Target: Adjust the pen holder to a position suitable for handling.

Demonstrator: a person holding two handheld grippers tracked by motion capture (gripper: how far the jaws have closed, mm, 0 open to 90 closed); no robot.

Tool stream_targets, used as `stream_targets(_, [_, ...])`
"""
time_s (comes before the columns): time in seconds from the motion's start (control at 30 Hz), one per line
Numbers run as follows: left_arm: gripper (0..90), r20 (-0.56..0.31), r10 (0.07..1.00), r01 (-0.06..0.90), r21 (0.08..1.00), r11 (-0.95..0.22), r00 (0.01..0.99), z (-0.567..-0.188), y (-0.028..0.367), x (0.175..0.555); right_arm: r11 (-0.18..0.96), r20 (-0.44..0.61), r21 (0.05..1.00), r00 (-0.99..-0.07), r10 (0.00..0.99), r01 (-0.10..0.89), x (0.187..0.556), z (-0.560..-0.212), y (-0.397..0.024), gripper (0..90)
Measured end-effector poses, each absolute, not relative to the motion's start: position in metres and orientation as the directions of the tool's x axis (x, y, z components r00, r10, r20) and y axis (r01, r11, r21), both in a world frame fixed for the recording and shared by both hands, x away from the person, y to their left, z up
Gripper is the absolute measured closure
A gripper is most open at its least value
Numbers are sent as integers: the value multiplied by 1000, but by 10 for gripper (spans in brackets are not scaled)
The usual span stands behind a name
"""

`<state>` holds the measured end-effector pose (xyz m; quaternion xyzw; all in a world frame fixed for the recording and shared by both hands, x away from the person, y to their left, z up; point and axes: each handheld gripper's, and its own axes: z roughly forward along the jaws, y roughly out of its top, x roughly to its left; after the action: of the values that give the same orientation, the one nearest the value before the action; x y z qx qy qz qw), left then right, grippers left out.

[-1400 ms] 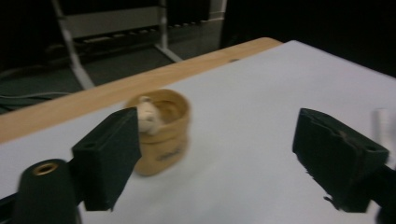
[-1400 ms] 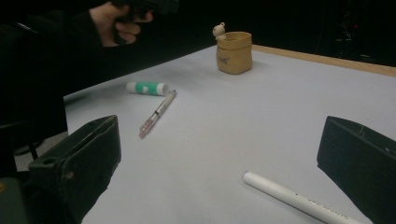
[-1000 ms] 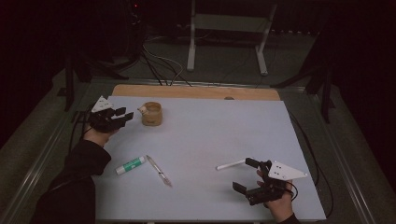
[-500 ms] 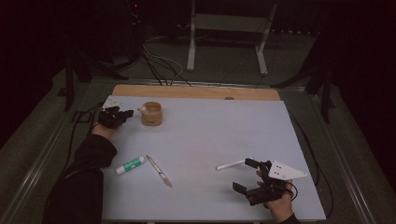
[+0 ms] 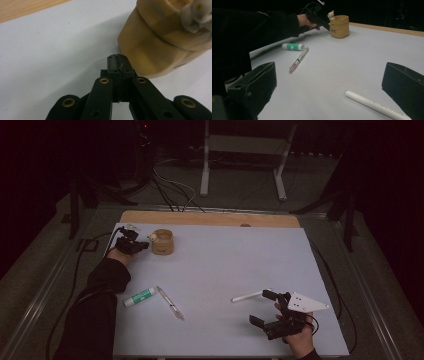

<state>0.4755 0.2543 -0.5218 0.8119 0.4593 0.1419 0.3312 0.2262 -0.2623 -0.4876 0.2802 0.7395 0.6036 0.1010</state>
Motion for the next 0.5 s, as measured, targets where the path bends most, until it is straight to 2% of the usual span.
stream_targets(0.5, [900,-83,834,655,663,-363,546,-521,243,482,117,187,949,-821,539,293,226,-488,-263,0])
